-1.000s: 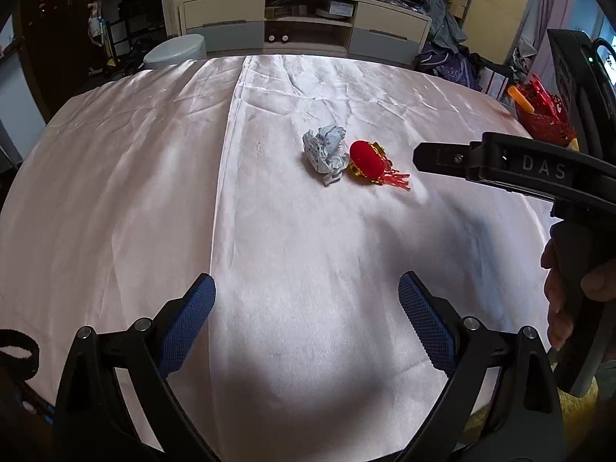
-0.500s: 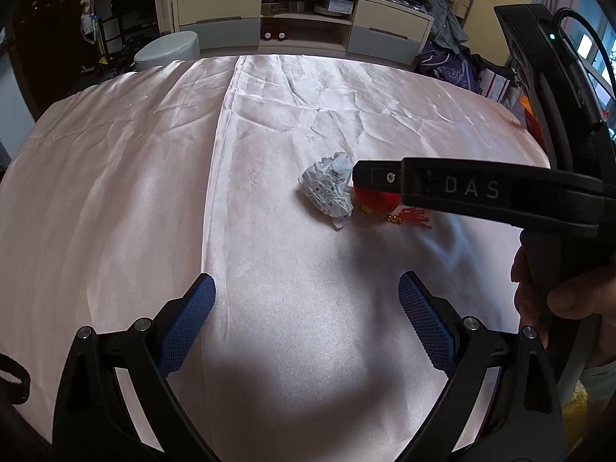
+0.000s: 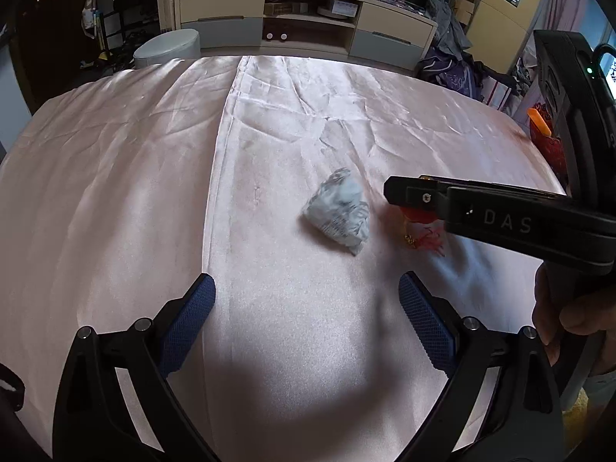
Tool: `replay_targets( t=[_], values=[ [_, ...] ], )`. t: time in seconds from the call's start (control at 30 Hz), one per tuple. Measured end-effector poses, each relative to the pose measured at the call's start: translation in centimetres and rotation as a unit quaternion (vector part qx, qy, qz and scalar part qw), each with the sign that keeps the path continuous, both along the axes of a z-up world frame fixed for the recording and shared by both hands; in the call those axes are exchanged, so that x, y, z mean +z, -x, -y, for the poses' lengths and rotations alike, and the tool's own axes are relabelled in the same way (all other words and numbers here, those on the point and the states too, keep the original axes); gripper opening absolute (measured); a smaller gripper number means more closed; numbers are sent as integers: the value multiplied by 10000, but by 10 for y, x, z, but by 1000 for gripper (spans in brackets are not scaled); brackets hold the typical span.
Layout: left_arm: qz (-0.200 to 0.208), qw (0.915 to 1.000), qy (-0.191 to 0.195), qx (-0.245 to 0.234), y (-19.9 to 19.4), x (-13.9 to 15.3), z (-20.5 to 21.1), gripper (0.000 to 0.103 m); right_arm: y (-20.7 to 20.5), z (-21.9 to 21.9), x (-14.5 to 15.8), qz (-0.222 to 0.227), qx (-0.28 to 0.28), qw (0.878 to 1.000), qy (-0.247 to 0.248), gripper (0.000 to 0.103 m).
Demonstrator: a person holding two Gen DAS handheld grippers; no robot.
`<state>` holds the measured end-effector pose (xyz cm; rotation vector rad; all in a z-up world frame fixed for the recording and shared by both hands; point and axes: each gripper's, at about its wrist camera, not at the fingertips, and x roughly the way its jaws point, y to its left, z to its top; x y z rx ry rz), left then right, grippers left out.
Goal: Collect trash
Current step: 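Grasp the crumpled foil ball with the left tool while the right tool grasps the red lantern ornament, then lower the foil ball and red lantern into the black bin and open both tools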
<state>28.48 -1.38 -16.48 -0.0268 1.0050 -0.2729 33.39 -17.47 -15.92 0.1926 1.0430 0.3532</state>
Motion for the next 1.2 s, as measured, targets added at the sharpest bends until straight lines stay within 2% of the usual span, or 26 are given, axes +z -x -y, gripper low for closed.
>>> replay_targets(
  t=[0.2, 0.27, 0.33, 0.37, 0.43, 0.47, 0.53, 0.6, 0.83, 1.0, 1.2],
  values=[
    [98, 9999, 42, -103, -22, 5, 10, 85, -6, 21, 11, 142, -201, 9997, 83, 39],
    [95, 9998, 18, -168, -29, 5, 16, 76, -7, 24, 9, 130, -232, 9996, 89, 39],
    [53, 9997, 40, -237, -35, 3, 19, 54, -7, 27, 6, 105, -257, 9996, 75, 39],
    [25, 9996, 34, -267, -38, 1, 20, 49, -6, 28, 5, 85, -256, 9996, 64, 39],
    [-9, 9995, -32, -313, -41, -1, 23, 31, -5, 29, 3, 65, -252, 9996, 78, 39],
    [10, 9995, -68, -321, -41, -1, 24, 30, -3, 30, 2, 55, -253, 9996, 83, 39],
    [97, 9993, -102, -361, -35, 3, 25, 21, 1, 31, 4, 50, -267, 9996, 82, 39],
    [142, 9991, -114, -382, -29, 10, 26, 17, 7, 34, 9, 94, -297, 9994, 134, 39],
    [498, 9976, -204, -436, 12, 51, 25, 16, 47, 44, 48, 471, -395, 9976, 309, 39],
    [692, 9966, -134, -429, 57, 77, 19, 16, 94, 53, 78, 765, -470, 9953, 374, 39],
    [816, 9953, 6, -513, 121, 91, 13, 16, 156, 60, 97, 985, -501, 9932, 375, 39]
  ],
)
